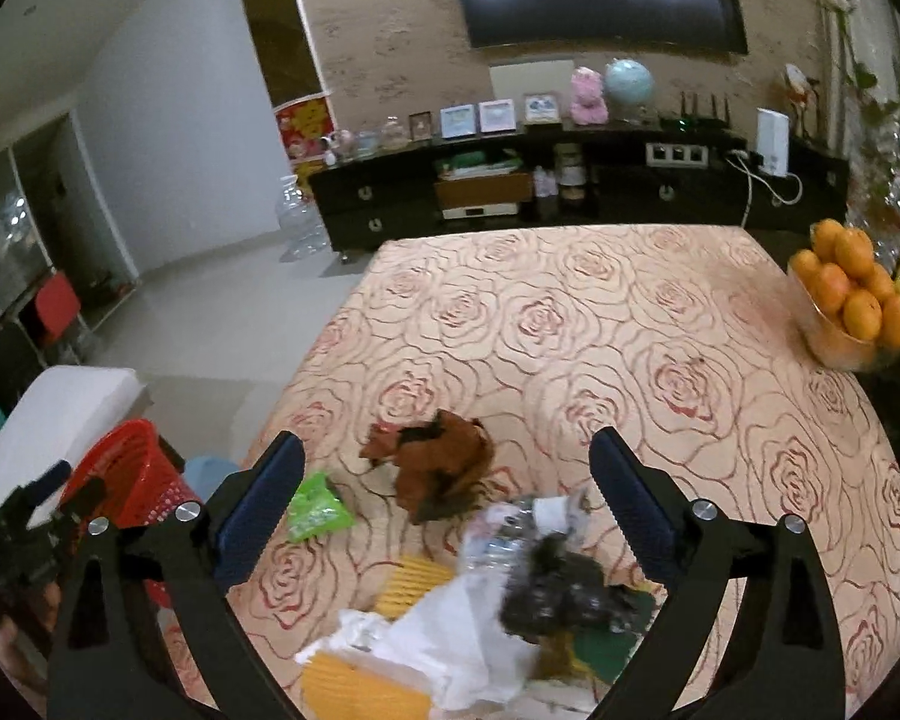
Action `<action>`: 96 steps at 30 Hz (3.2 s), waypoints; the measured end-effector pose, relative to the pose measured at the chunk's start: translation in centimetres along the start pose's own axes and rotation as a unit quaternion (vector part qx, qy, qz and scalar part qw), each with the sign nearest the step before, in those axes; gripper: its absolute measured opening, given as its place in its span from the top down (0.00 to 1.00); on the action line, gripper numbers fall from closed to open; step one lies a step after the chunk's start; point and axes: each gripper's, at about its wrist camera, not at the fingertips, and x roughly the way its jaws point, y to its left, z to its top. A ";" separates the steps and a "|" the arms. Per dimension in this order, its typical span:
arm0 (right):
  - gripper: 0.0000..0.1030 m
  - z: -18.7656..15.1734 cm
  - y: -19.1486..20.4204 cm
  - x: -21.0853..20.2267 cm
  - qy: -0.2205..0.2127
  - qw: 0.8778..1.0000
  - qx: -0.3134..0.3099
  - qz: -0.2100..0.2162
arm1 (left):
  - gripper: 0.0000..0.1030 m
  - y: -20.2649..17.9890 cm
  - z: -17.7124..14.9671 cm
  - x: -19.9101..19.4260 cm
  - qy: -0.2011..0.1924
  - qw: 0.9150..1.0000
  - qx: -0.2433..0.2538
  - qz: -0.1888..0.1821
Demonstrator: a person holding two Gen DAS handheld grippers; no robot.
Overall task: Collect trash
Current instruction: 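Reach to the table and grasp the green snack packet with the left tool, then grasp the brown crumpled paper with the right tool, then carry packet and paper over the wastebasket and open both tools to drop them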
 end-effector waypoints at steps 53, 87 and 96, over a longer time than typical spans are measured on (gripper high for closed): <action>0.10 -0.4 2.8 14.2 0.139 0.987 -0.082 -0.016 | 0.73 -4.9 2.5 5.6 0.040 0.995 0.024 -0.087; 0.36 1.0 6.8 6.9 0.037 0.995 -0.088 0.035 | 0.73 1.2 2.9 1.8 -0.005 1.000 -0.023 -0.010; 0.36 0.5 11.1 5.6 0.027 0.990 -0.116 0.078 | 0.73 5.0 1.8 -0.5 -0.006 0.998 -0.047 0.037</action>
